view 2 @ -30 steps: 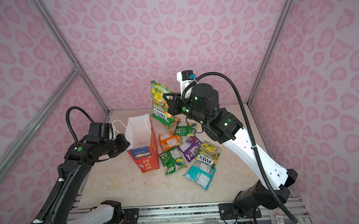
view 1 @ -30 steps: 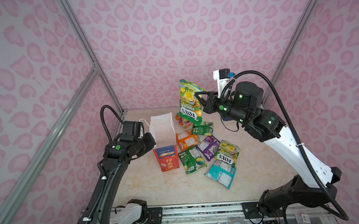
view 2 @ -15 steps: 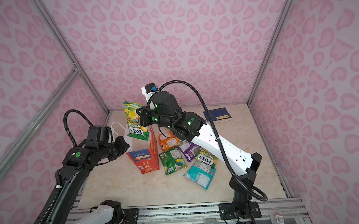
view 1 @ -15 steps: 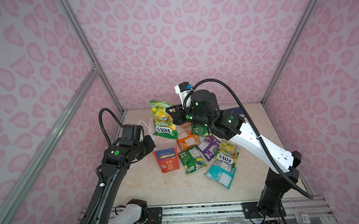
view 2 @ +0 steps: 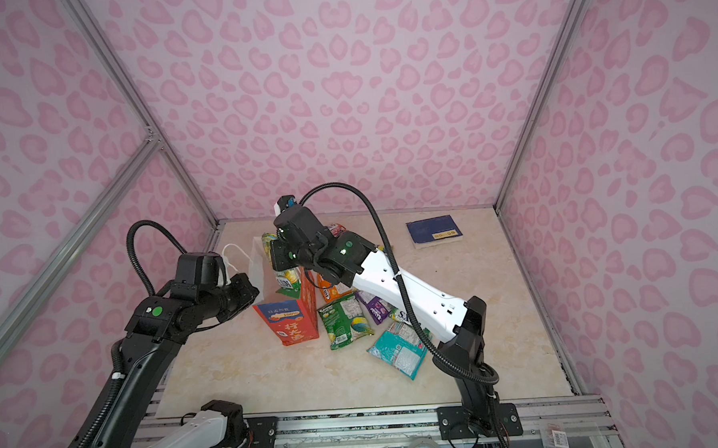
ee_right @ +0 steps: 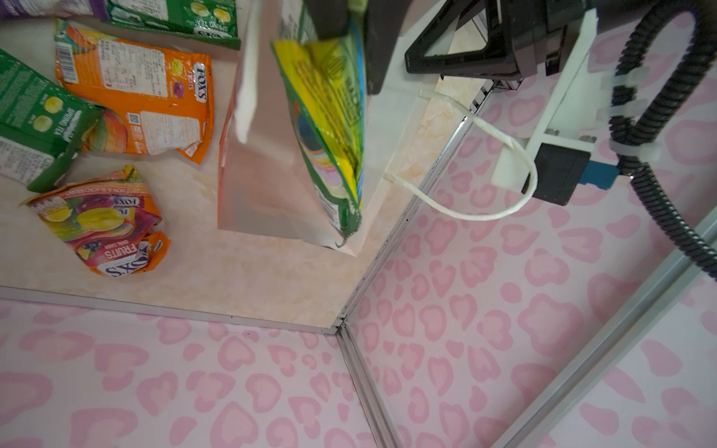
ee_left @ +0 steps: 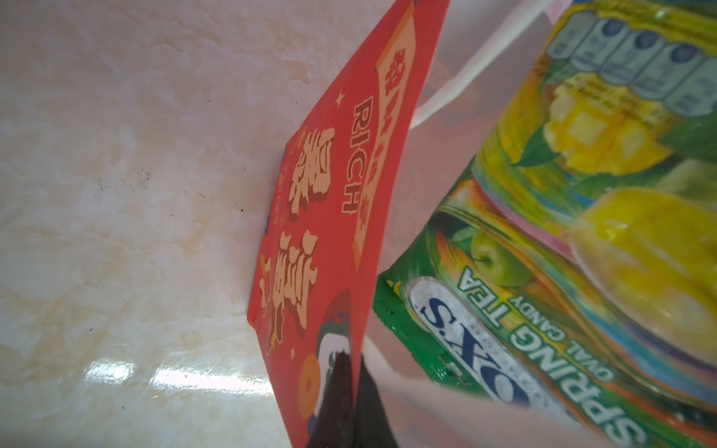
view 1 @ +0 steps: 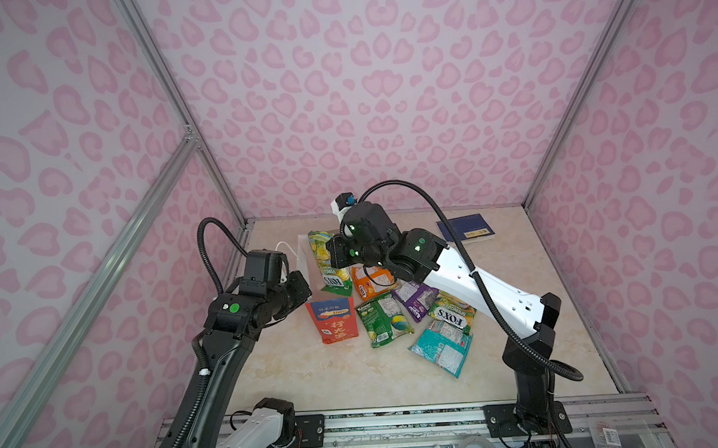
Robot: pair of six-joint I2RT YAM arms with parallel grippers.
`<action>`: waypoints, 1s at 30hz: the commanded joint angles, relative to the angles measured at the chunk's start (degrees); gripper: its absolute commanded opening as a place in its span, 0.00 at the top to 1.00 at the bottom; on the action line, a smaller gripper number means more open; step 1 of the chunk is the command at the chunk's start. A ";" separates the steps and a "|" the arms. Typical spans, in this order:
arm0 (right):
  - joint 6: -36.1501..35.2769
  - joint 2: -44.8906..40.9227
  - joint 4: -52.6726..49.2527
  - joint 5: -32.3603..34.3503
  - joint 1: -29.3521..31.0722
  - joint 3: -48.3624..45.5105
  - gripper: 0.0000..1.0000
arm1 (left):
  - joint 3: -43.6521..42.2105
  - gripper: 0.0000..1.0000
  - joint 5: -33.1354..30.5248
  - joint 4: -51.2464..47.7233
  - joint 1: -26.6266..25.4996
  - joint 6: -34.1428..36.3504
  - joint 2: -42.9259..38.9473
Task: Place the snacks into the paper bag
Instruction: 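Carry the green packet over the bag held open by the left gripper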
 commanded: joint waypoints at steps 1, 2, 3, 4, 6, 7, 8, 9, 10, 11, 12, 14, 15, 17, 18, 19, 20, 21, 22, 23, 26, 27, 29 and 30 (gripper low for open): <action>1.37 2.01 -0.55 1.39 0.40 0.96 1.00 | -0.64 0.97 -0.73 2.09 -0.18 0.31 -0.27; 1.62 2.71 -1.07 1.42 0.62 1.43 1.00 | -0.75 0.97 -0.67 2.19 -0.16 0.31 -0.15; 1.70 3.16 -1.37 1.57 0.79 1.71 1.00 | -0.83 0.97 -0.76 2.17 -0.23 0.33 -0.19; 1.91 3.61 -1.64 1.80 1.01 1.90 1.00 | -0.88 0.97 -0.85 2.25 -0.24 0.38 -0.14; 2.31 4.09 -1.93 2.32 1.09 1.91 1.00 | -0.96 0.97 -1.10 2.23 -0.29 0.40 -0.19; 2.57 4.29 -2.11 2.65 1.07 1.91 1.00 | -0.97 0.97 -1.25 2.21 -0.33 0.40 -0.26; 2.70 4.43 -2.11 2.87 1.07 1.91 1.00 | -0.97 0.97 -1.44 2.21 -0.36 0.45 -0.27; 2.87 4.59 -2.13 2.86 1.11 1.90 1.00 | -1.06 0.97 -1.45 2.25 -0.32 0.48 -0.21; 2.99 4.73 -2.04 2.74 1.07 1.91 1.00 | -1.10 0.97 -1.41 2.28 -0.39 0.48 -0.19; 3.12 4.89 -2.00 2.61 1.06 1.91 1.00 | -1.12 0.97 -1.44 2.28 -0.40 0.48 -0.19; 3.26 5.00 -2.04 2.46 1.07 1.91 1.00 | -1.19 0.97 -1.45 2.30 -0.41 0.53 -0.19; 3.37 5.26 -1.94 2.18 1.07 2.00 0.99 | -1.28 0.97 -1.48 2.32 -0.43 0.57 -0.19; 3.39 5.31 -1.88 2.19 1.11 1.95 0.95 | -1.32 0.97 -1.54 2.39 -0.46 0.51 -0.18; 3.58 5.35 -1.84 1.97 1.09 1.94 0.88 | -1.32 0.97 -1.58 2.31 -0.41 0.57 -0.19; 3.58 5.35 -1.69 1.81 1.07 1.91 0.84 | -1.35 0.97 -1.57 2.34 -0.42 0.64 -0.27; 3.55 5.35 -1.50 1.59 1.12 1.97 0.80 | -1.47 0.97 -1.64 2.31 -0.44 0.66 -0.27; 3.51 5.27 -1.39 1.37 1.07 1.99 0.78 | -1.50 0.97 -1.70 2.30 -0.50 0.66 -0.36; 3.45 5.11 -1.22 1.21 1.07 1.97 0.75 | -1.58 0.97 -1.72 2.30 -0.57 0.66 -0.36; 3.25 5.01 -0.91 1.14 1.10 1.99 0.73 | -1.56 0.97 -1.82 2.30 -0.57 0.66 -0.36; 3.13 4.85 -0.78 1.07 1.11 2.00 0.71 | -1.66 0.97 -1.93 2.27 -0.57 0.67 -0.36; 2.75 4.35 -0.04 -0.49 0.98 2.30 0.68 | -1.73 0.97 -2.38 2.18 -0.54 0.82 -0.45; 2.42 4.07 0.30 -1.30 1.04 2.50 0.67 | -1.84 0.97 -2.49 2.15 -0.52 0.85 -0.43; 1.57 3.17 1.36 -3.12 1.11 2.81 0.64 | -1.98 0.97 -2.80 1.95 -0.55 1.05 -0.45; 1.21 2.63 1.83 -3.48 1.14 2.79 0.61 | -2.02 0.97 -2.98 1.95 -0.51 1.17 -0.37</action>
